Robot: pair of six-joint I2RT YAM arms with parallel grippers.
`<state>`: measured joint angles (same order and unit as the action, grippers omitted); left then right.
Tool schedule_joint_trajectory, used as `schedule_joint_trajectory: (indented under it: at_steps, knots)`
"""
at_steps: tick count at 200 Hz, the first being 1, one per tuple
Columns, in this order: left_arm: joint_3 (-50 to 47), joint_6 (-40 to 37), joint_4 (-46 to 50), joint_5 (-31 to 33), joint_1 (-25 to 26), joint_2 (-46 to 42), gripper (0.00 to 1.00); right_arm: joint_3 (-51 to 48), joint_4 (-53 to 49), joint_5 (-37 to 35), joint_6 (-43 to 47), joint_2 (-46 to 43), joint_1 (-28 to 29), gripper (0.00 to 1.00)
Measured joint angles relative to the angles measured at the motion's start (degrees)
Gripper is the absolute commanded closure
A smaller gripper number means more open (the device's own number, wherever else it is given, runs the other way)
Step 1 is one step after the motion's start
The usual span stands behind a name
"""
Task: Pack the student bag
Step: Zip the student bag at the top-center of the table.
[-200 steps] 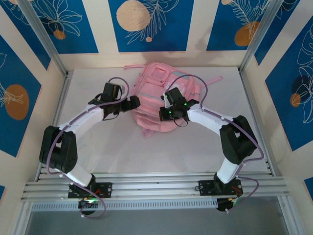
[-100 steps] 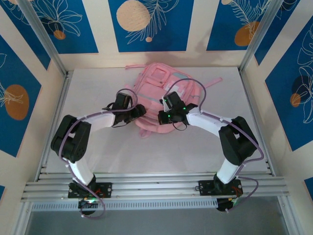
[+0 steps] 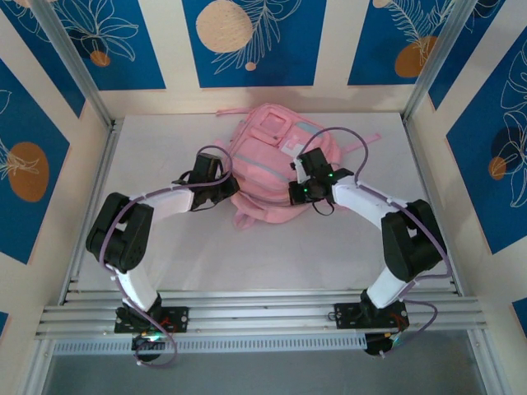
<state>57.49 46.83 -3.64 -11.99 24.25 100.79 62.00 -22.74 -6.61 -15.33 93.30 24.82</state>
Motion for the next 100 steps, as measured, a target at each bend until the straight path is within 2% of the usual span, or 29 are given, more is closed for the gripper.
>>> schedule_joint_trajectory:
  at_steps: [48,100]
  knots:
    - [0.00,-1.79,0.11,-2.51,0.04,-0.85,1.00,3.96,-2.29,3.93,4.46,0.83,-6.45,1.00]
    - [-0.76,-3.96,1.77,-2.34,-0.52,-2.23,1.00,15.54,-6.51,5.27,9.25,10.32,-12.55,1.00]
